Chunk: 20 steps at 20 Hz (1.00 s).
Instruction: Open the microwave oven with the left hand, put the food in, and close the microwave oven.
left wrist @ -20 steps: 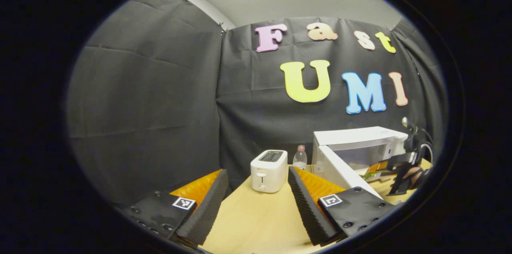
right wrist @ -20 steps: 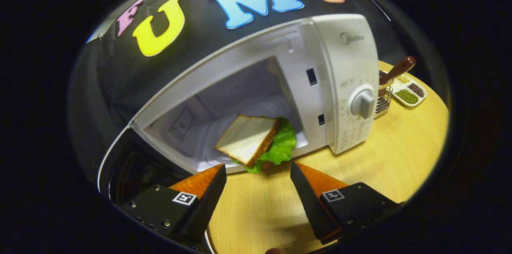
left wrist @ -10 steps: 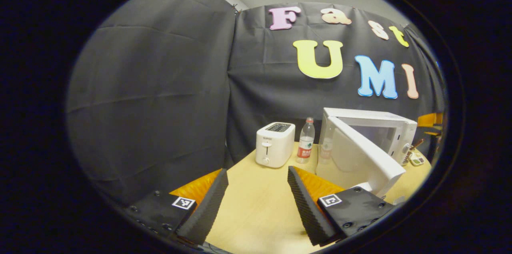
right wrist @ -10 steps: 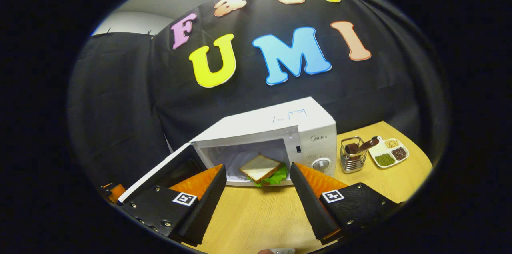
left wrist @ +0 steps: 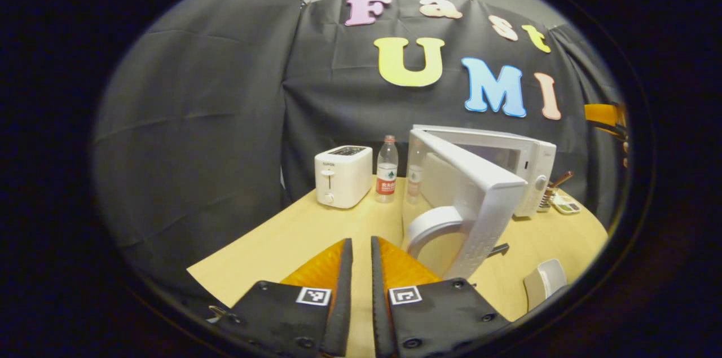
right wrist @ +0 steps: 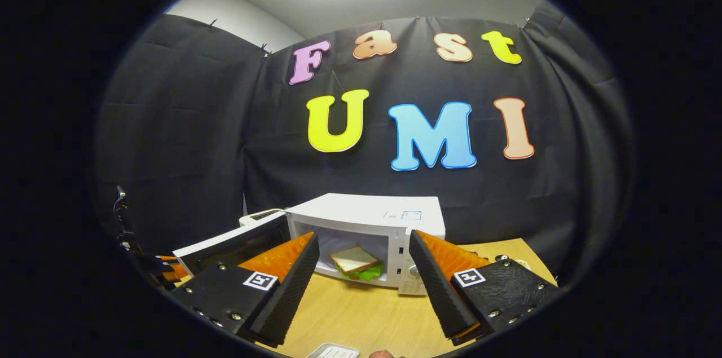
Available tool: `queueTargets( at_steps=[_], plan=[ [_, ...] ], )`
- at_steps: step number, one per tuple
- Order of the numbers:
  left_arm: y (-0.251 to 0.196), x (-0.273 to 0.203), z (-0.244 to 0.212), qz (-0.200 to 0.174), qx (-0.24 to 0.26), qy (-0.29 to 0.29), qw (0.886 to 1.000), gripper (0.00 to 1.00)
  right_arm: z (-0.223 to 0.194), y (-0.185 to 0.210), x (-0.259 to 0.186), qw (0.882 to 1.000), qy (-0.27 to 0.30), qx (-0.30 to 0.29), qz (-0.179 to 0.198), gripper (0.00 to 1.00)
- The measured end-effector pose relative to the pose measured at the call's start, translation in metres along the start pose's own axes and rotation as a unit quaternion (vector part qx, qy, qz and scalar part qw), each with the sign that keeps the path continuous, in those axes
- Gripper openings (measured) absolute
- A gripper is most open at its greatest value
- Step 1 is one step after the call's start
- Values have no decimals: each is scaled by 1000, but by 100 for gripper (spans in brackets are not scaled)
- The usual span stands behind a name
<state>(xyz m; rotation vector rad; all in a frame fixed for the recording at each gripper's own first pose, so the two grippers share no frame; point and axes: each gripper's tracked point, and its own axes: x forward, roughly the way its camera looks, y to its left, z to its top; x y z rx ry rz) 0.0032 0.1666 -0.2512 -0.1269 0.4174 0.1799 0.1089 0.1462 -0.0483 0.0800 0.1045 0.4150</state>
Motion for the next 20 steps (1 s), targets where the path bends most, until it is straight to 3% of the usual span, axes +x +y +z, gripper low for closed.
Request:
queueTargets(
  at_steps=[3,4,5,6,7,13,20],
  plan=[
    [-22,1,-1,-25,-6,14,1000,9,-1,-6,-5,1000,6,10,-2,98],
    [-30,0,-1,-35,-4,18,999,9,0,-7,-8,1000,7,8,-3,98],
    [-39,-1,3,-44,-2,15,999,16,-1,-8,-8,1000,7,7,-2,98],
    [-47,-2,8,-53,2,13,999,9,-2,-8,-9,1000,9,6,-1,98],
    [-56,-2,12,-61,7,9,998,16,-1,-9,-10,1000,11,4,-2,98],
    [-121,5,30,-142,29,-5,989,16,14,-19,-17,1000,6,-14,-19,98],
    [-188,32,43,-210,43,-14,977,16,-1,-44,-41,998,37,-4,-56,98]
  ],
)
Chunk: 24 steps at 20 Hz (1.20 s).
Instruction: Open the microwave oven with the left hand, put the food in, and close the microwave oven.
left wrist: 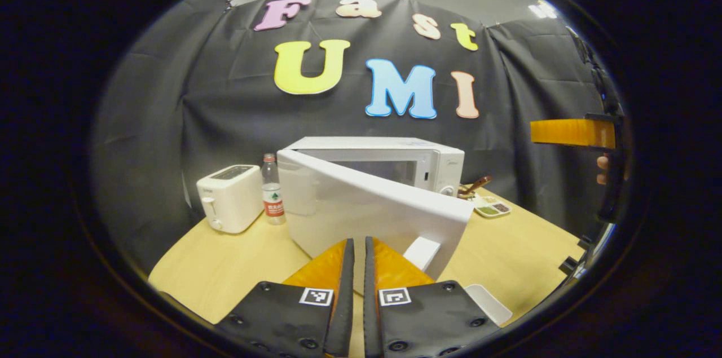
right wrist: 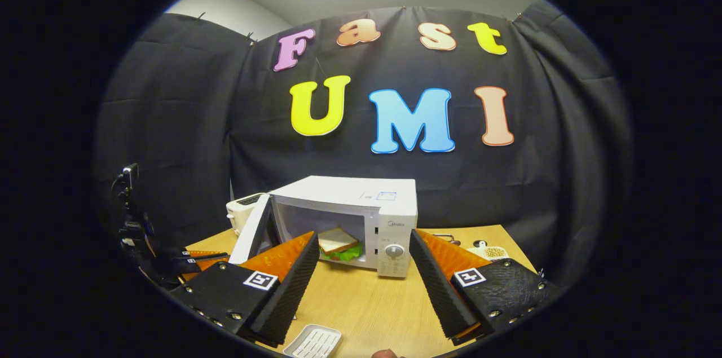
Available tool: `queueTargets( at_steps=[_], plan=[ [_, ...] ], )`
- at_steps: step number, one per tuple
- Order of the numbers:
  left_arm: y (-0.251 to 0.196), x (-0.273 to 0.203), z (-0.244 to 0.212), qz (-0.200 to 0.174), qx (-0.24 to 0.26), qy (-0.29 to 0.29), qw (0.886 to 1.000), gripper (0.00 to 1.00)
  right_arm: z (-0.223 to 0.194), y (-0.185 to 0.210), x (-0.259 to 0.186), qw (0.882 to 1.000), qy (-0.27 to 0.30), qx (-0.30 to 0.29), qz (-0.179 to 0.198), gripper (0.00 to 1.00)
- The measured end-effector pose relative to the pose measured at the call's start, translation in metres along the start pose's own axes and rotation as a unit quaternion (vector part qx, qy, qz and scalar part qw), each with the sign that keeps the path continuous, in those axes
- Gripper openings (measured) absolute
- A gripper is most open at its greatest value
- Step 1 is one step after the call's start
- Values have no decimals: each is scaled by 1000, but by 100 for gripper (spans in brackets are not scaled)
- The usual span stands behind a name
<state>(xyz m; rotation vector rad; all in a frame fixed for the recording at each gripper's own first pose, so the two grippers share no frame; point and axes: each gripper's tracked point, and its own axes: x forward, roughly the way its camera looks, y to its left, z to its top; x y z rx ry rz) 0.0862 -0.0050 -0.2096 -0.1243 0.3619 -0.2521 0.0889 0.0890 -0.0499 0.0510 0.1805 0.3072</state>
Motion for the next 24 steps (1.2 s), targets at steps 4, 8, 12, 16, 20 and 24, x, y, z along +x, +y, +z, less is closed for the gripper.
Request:
queueTargets(
  at_steps=[4,8,12,16,20,24],
  plan=[
    [-20,33,8,-26,-5,0,1000,16,12,-28,-12,999,-10,-10,-37,98],
    [-34,66,19,-43,-10,-1,999,16,6,-56,-25,997,-7,1,-78,98],
    [-52,102,30,-64,0,3,998,16,-2,-75,-36,994,-2,21,-106,98],
    [-63,133,39,-67,7,5,998,9,-12,-94,-47,991,8,32,-130,98],
    [-66,160,44,-53,3,9,999,8,-17,-114,-62,987,14,42,-151,98],
    [-61,190,49,-25,8,19,999,9,-23,-131,-75,985,20,44,-167,98]
  ],
)
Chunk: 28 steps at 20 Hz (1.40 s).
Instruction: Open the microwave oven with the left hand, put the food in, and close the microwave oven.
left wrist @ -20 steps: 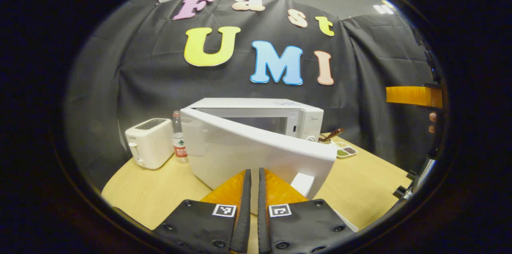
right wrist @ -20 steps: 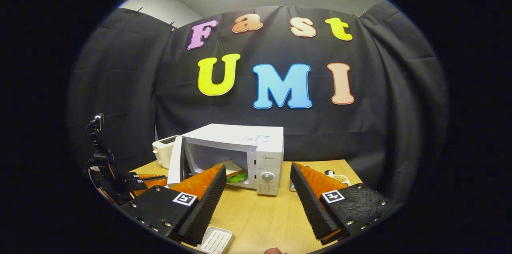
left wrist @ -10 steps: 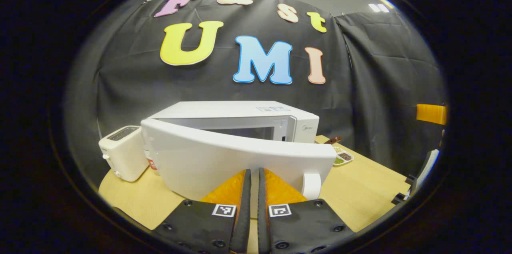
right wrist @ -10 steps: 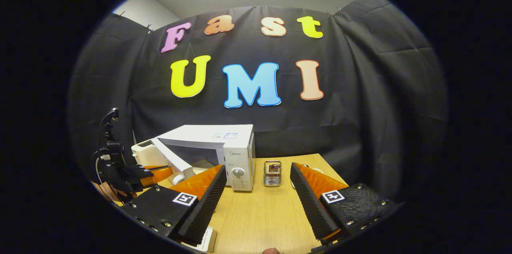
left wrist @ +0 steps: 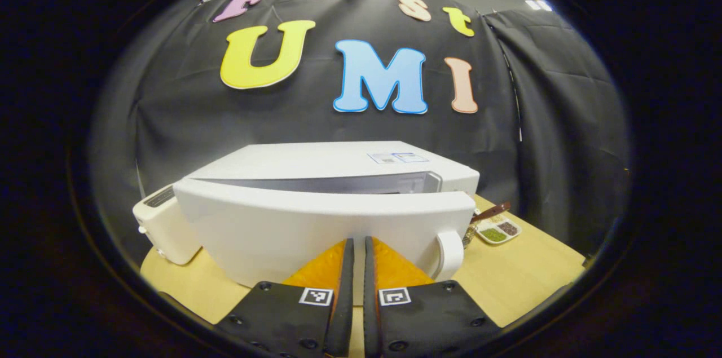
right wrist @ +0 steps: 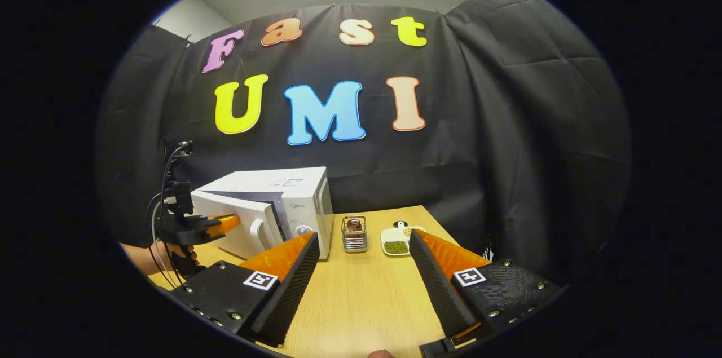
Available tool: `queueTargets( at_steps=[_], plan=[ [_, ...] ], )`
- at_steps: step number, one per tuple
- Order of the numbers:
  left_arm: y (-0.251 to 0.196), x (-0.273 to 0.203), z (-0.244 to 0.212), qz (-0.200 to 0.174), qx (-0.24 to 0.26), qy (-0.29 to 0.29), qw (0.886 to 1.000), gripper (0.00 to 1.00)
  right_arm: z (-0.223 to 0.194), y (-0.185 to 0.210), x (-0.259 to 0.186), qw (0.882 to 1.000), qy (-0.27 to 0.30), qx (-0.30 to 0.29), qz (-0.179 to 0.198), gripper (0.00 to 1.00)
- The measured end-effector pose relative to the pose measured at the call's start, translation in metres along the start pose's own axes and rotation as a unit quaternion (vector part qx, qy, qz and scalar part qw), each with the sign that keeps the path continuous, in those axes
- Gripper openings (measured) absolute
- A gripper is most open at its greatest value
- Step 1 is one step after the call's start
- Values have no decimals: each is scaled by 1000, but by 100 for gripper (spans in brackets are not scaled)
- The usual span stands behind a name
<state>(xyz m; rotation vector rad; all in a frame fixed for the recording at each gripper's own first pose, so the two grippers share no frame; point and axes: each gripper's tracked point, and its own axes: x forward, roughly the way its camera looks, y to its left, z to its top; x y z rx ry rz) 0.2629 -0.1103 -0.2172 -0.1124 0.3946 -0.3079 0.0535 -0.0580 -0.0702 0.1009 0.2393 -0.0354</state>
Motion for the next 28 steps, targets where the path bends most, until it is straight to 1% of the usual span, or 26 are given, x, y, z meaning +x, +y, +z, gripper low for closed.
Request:
queueTargets(
  at_steps=[1,2,4,5,6,7,9,10,11,12,13,14,15,16,17,21,24,25,26,27,28],
  plan=[
    [0,6,2,2,-4,0,1000,16,1,-4,-3,1000,-2,1,-2,98],
    [3,12,2,9,-5,5,1000,16,1,-8,-4,1000,-4,1,-4,98],
    [7,22,3,22,-5,9,1000,27,-2,-14,-5,1000,-4,5,-4,98],
    [8,27,5,26,-2,9,1000,27,-5,-17,-5,1000,-3,8,-3,98],
    [10,33,5,33,1,14,999,20,-7,-20,-8,1000,-1,12,-2,98],
    [12,36,1,41,-7,32,999,20,-7,-21,-11,1000,-1,20,0,98],
    [9,38,2,40,-36,26,998,19,-7,-21,-17,999,-6,32,8,98],
    [8,41,0,41,-39,26,998,19,-10,-20,-19,999,-6,30,14,98],
    [13,44,-7,50,-31,46,997,20,-14,-18,-19,999,-3,25,22,98],
    [10,42,-15,53,-38,58,996,21,-16,-17,-18,999,1,18,27,98],
    [13,44,-13,65,-30,53,996,22,-17,-17,-18,999,0,11,30,98],
    [17,41,-14,75,-15,61,995,23,-16,-16,-17,999,-2,8,35,98],
    [14,33,-13,74,-12,62,995,22,-17,-12,-14,999,-1,8,44,93],
    [10,24,-5,71,-14,47,996,18,-19,-7,-13,998,3,10,54,98],
    [6,9,7,68,-15,27,997,22,-19,-2,-10,998,2,12,64,98],
    [-9,-71,31,71,17,-23,997,22,-15,19,-3,994,-5,20,107,98],
    [-10,-132,48,92,24,-56,994,22,-11,31,-1,991,-13,20,133,98],
    [-9,-150,53,98,20,-64,993,20,-9,35,0,990,-17,17,139,98],
    [-7,-168,56,107,14,-70,992,23,-6,38,0,989,-19,13,144,93],
    [-5,-185,59,113,10,-73,991,22,-4,42,-2,989,-21,10,147,98],
    [-1,-199,64,118,6,-79,990,24,2,46,-4,989,-28,9,148,98]
  ],
)
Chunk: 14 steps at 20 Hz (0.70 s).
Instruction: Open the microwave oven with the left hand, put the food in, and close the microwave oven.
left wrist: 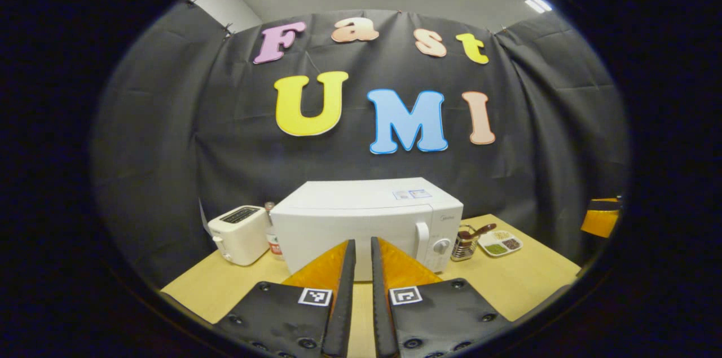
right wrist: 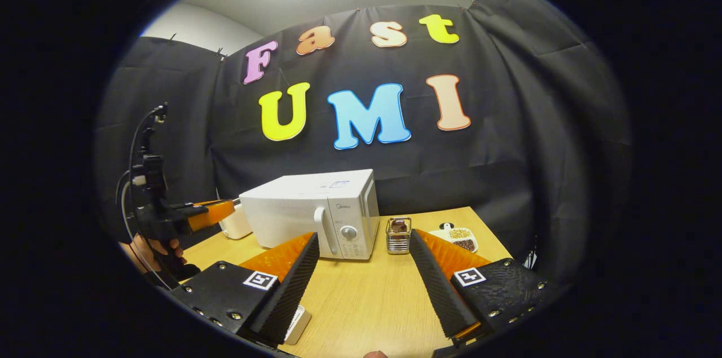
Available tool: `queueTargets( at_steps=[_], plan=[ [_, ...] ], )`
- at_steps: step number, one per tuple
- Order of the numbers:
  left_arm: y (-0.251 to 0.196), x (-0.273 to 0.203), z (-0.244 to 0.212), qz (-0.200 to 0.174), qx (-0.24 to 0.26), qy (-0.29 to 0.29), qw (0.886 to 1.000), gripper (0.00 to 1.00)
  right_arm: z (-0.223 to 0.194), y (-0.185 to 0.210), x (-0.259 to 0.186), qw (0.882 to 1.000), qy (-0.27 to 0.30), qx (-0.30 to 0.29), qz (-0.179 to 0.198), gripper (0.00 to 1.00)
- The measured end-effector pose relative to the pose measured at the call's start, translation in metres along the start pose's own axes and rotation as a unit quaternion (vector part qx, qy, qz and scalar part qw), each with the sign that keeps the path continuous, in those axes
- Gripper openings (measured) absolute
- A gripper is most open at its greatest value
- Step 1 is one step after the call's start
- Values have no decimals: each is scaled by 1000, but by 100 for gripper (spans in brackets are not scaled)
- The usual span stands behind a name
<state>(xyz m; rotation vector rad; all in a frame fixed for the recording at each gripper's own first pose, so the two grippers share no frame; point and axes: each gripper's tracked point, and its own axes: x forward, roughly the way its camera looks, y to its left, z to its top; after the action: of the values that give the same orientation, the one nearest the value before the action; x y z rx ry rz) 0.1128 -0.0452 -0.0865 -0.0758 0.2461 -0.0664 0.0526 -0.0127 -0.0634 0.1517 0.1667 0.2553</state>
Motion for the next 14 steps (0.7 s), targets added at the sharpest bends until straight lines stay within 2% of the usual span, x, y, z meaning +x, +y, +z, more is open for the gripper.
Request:
queueTargets(
  at_steps=[4,9,10,12,14],
  plan=[
    [31,-48,27,12,-8,-26,1000,24,18,23,-5,999,-23,-23,0,98],
    [84,-89,41,45,18,-37,998,24,33,50,-15,999,-44,-18,-21,98],
    [87,-96,40,43,14,-37,998,31,32,52,-17,999,-43,-17,-26,98],
    [96,-102,43,42,6,-40,998,56,36,62,-20,998,-48,-16,-31,98],
    [103,-104,47,41,0,-44,998,71,38,69,-21,998,-51,-22,-36,97]
  ],
)
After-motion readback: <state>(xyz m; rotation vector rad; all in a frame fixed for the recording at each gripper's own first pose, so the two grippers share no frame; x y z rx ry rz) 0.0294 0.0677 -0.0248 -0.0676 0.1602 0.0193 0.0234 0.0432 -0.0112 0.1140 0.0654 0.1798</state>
